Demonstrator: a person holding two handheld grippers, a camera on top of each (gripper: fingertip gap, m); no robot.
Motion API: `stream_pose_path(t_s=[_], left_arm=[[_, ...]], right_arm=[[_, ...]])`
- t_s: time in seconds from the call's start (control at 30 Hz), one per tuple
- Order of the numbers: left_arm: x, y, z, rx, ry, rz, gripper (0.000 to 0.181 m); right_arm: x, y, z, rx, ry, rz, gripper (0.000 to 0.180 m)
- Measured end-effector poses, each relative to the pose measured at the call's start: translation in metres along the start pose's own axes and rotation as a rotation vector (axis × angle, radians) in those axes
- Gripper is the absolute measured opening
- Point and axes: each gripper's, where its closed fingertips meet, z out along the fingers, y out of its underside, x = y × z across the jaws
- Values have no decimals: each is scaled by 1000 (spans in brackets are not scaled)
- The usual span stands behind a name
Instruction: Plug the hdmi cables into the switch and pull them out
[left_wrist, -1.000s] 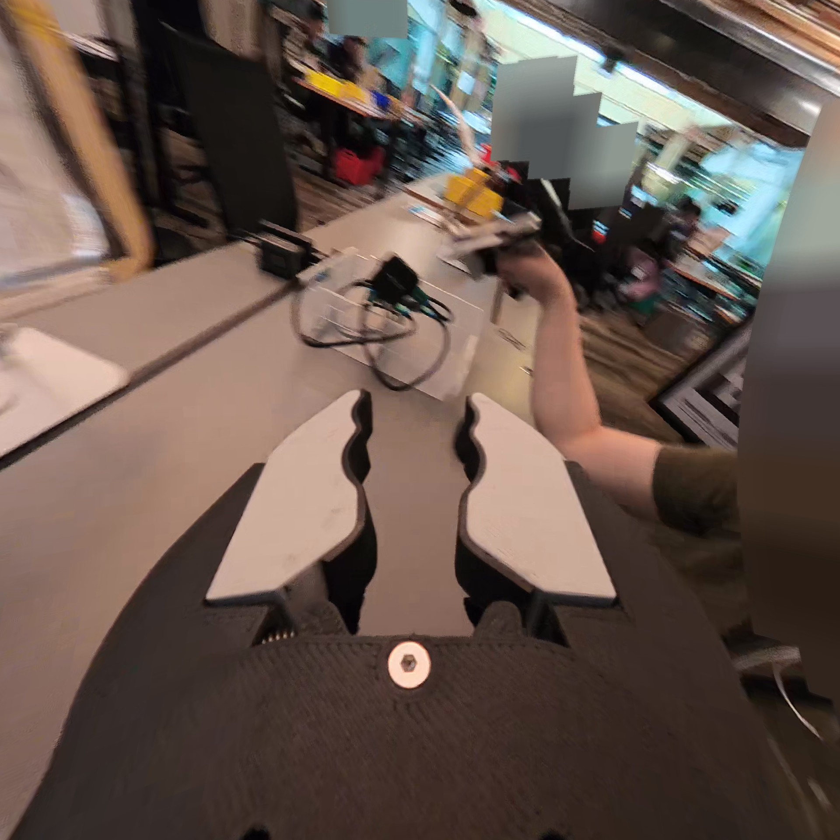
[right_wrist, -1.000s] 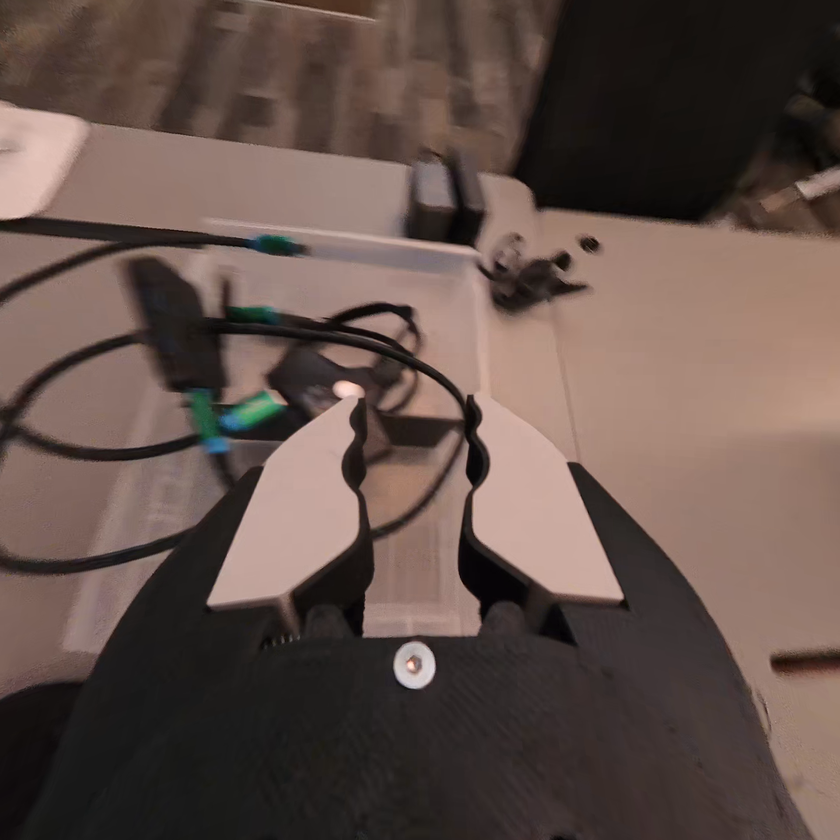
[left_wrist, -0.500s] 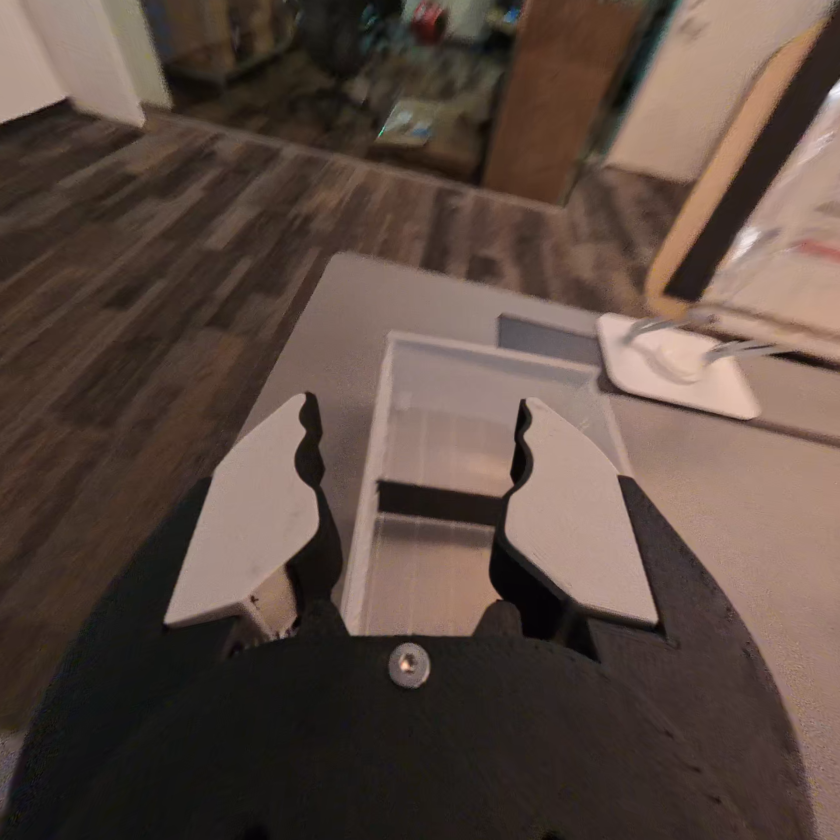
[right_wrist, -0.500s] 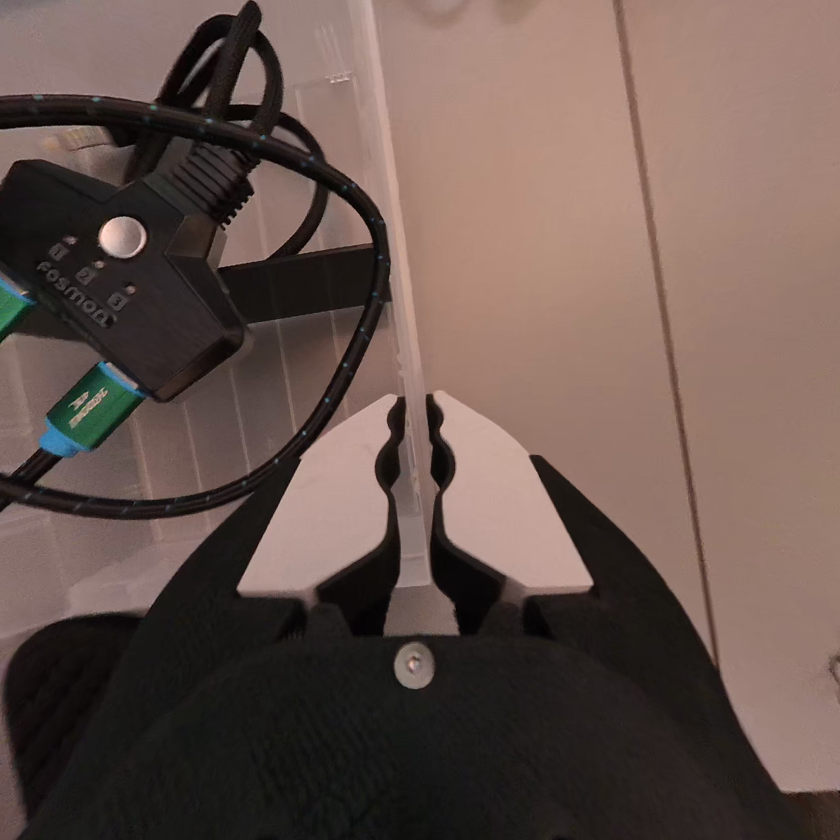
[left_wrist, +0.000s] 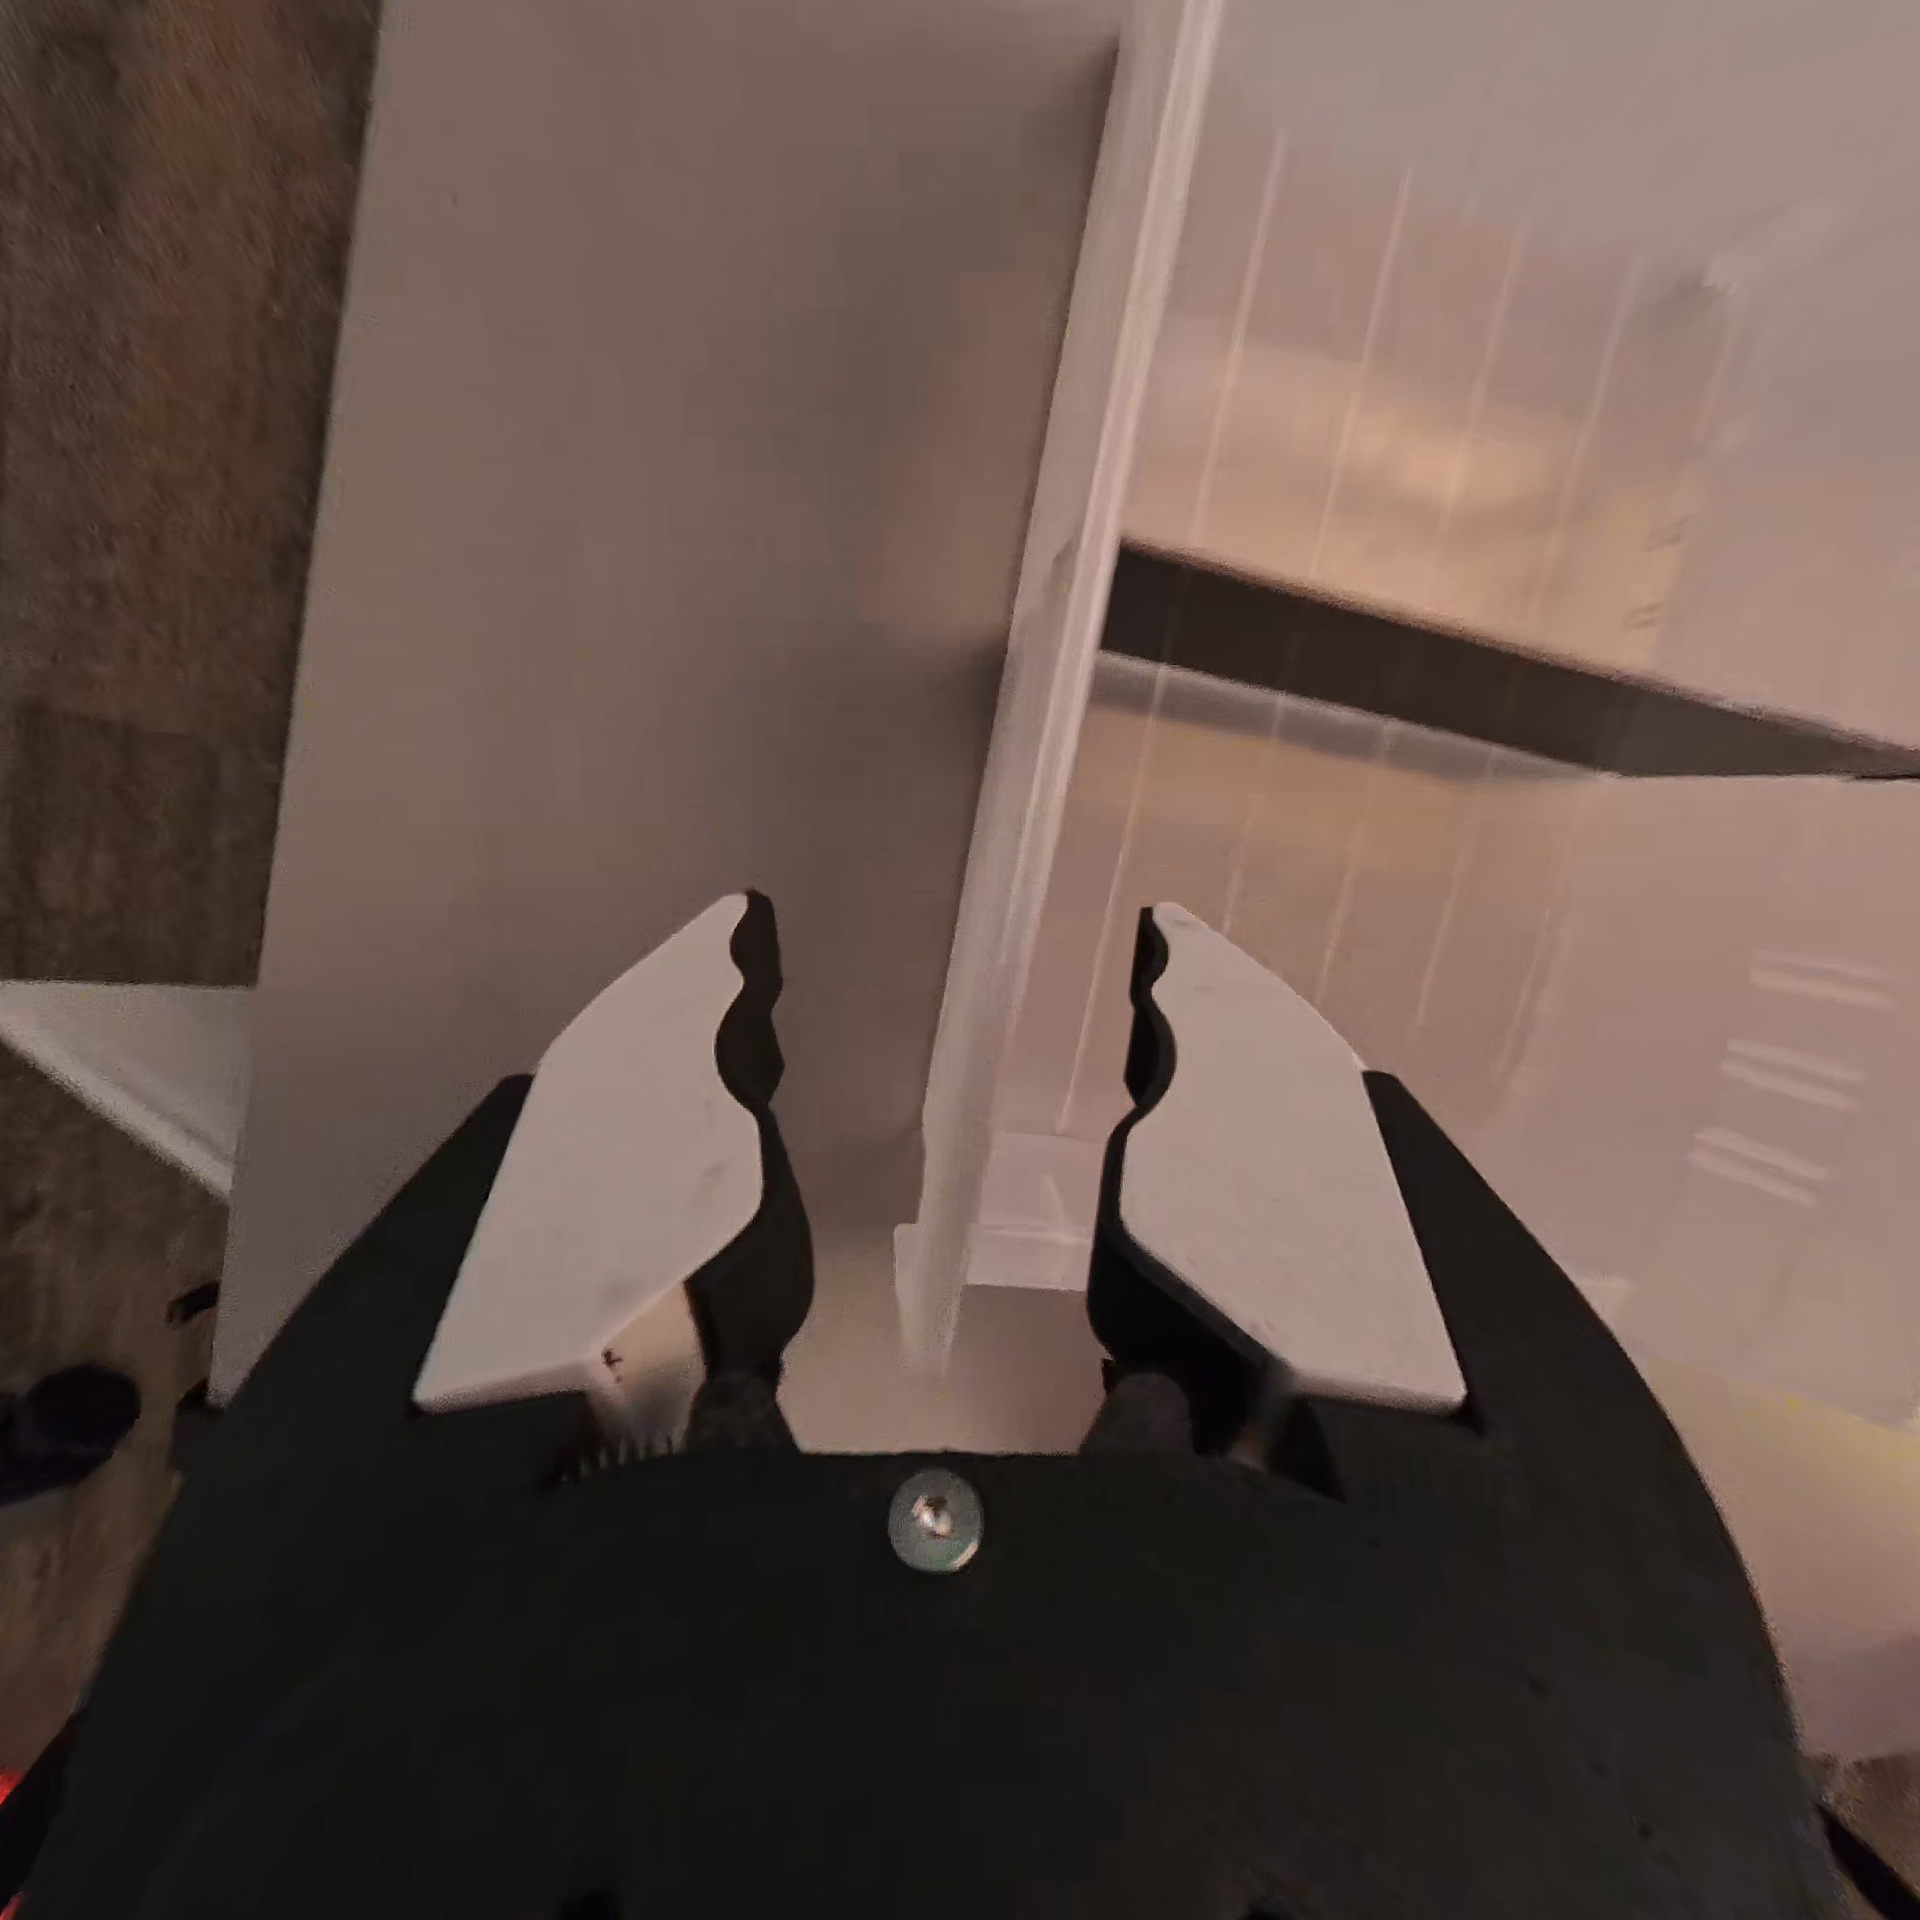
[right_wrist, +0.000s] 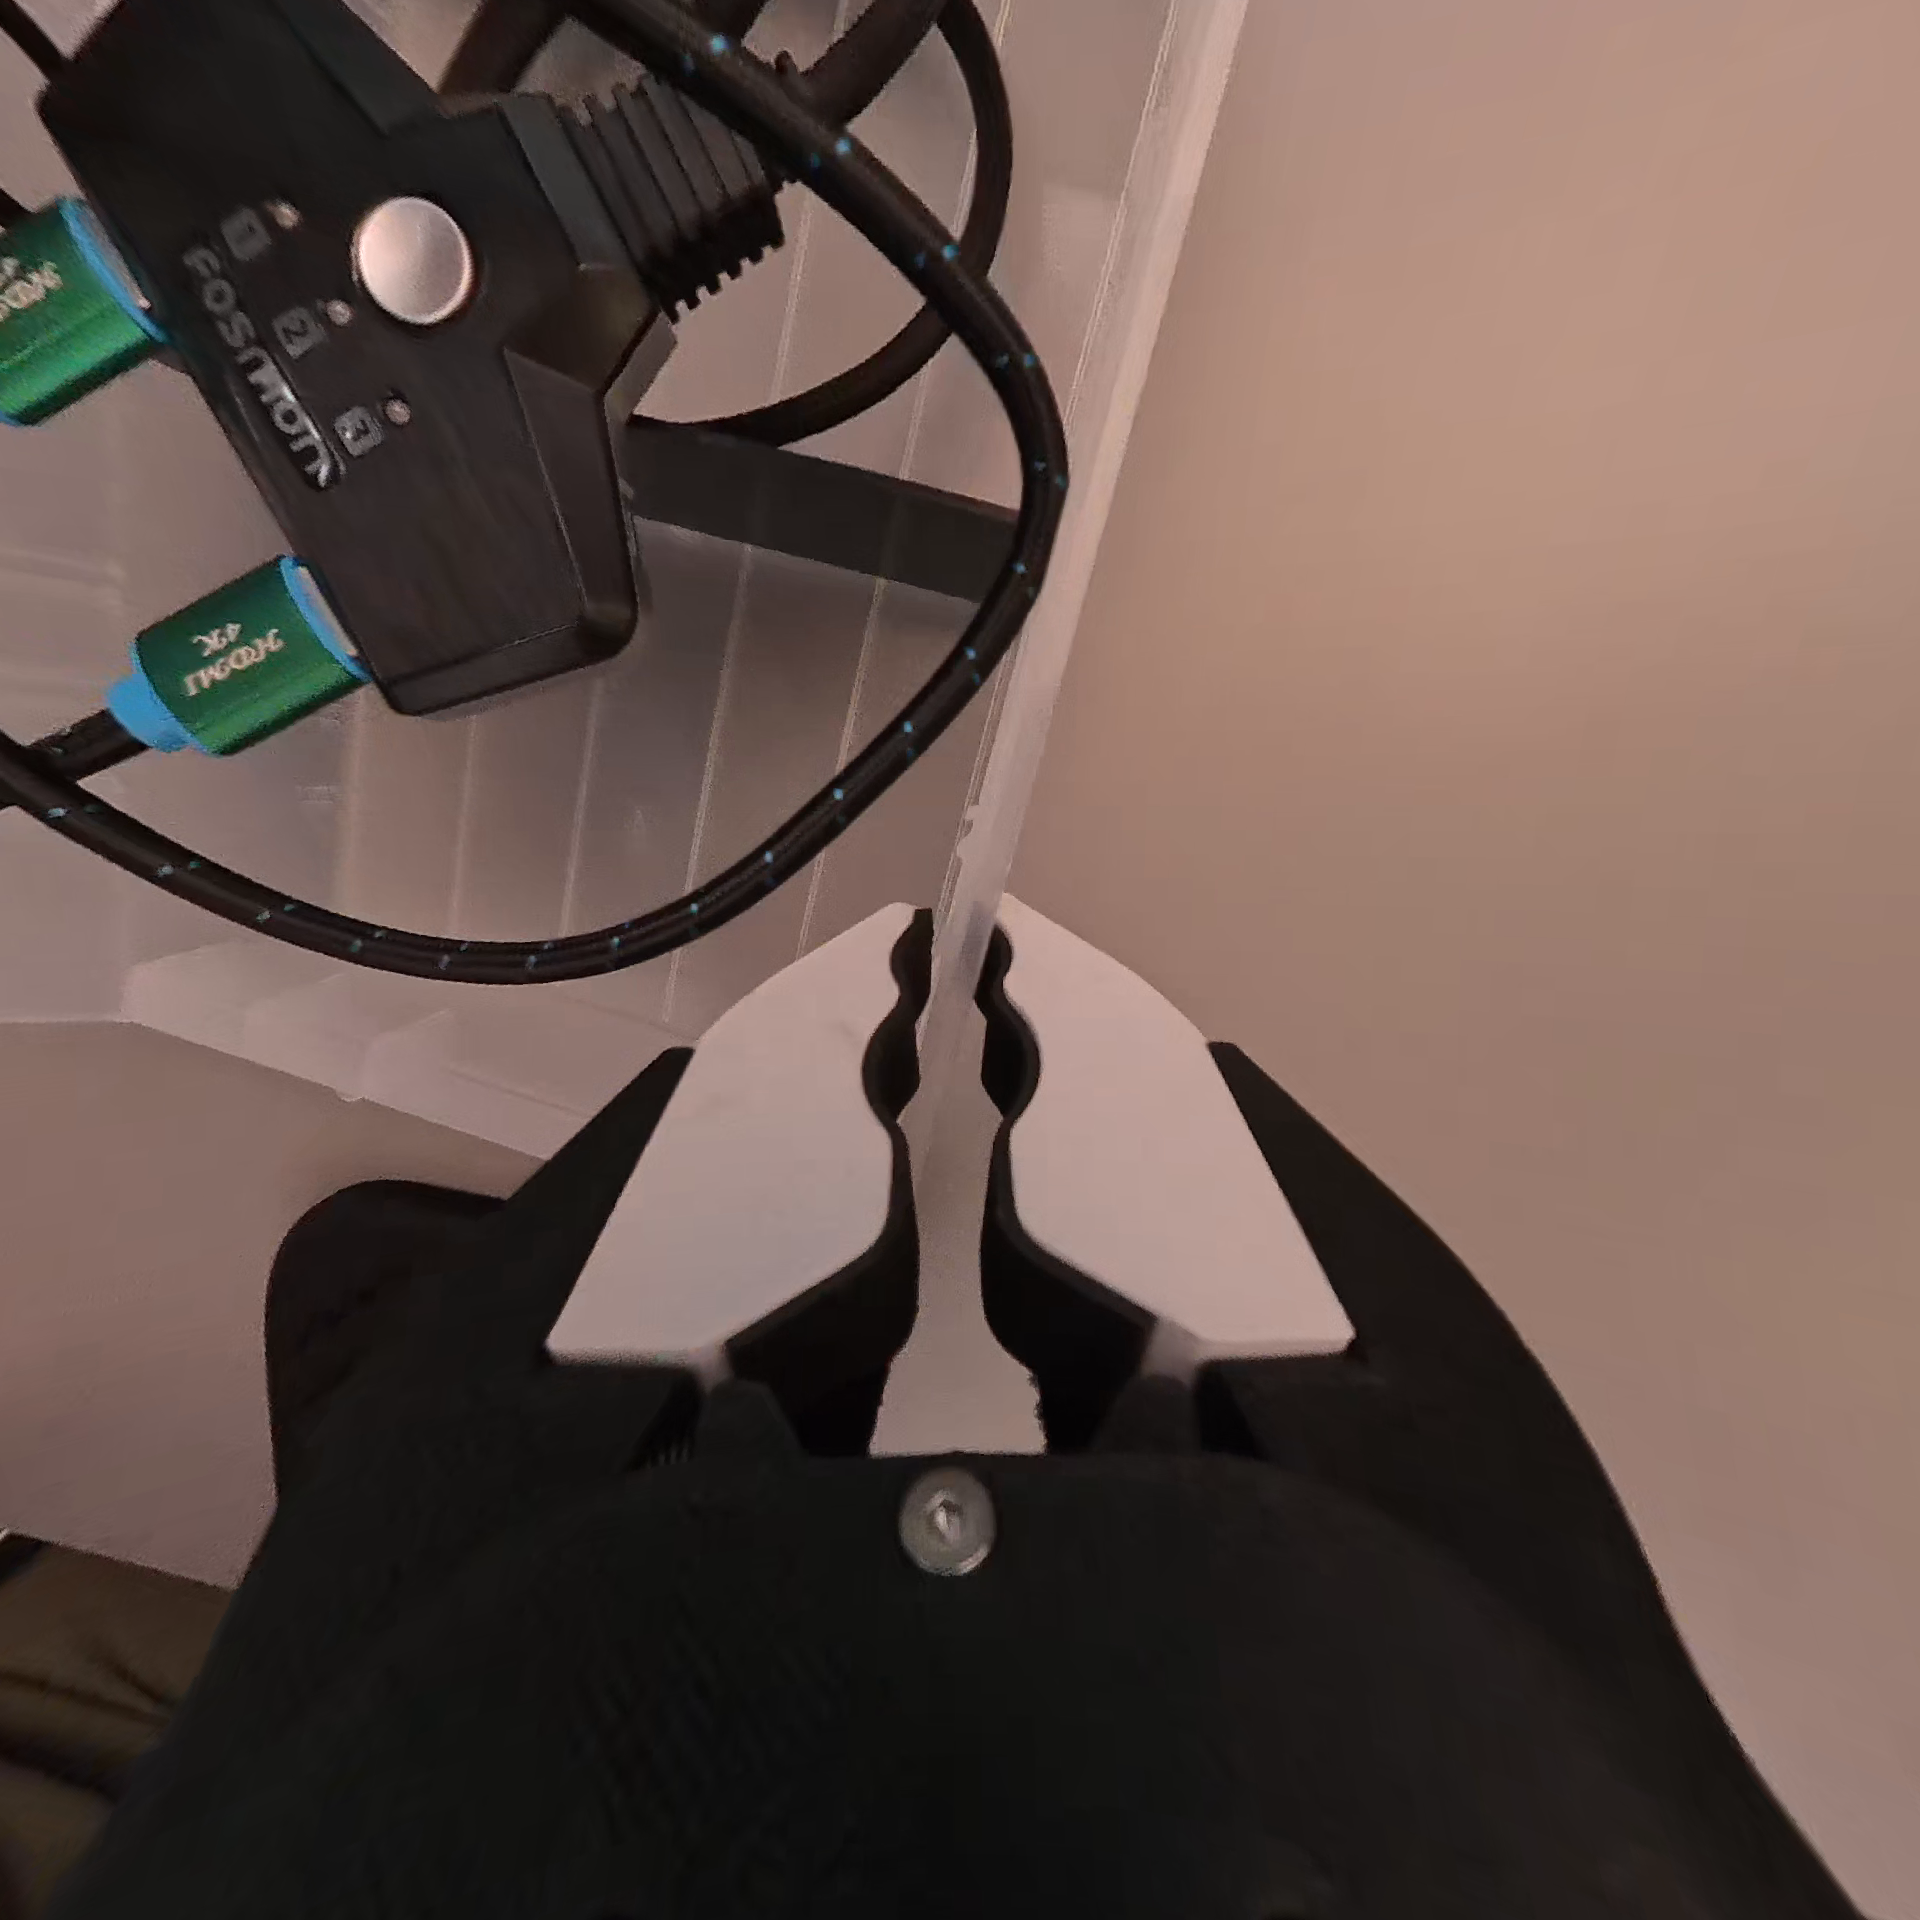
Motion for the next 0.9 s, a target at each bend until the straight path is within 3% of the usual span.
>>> stream_pose_path(t_s=[0.13, 0.23, 0.3, 0.73, 0.9], left_arm=[[16, 15, 17, -122, 61, 67, 49], [17, 22, 21, -192, -5, 137, 16], [25, 27, 23, -236, -7, 196, 5], [109, 38, 35, -361, 14, 483, 10], [132, 56, 31, -422, 97, 566, 14]], right_arm=[[-28, -4, 6, -52, -25, -33, 8], [-48, -3, 10, -110, -17, -95, 8], [-59, 0, 11, -155, 7, -145, 9], [-135, 11, 19, -296, -16, -306, 13], [-126, -14, -3, -115, -28, -278, 26]])
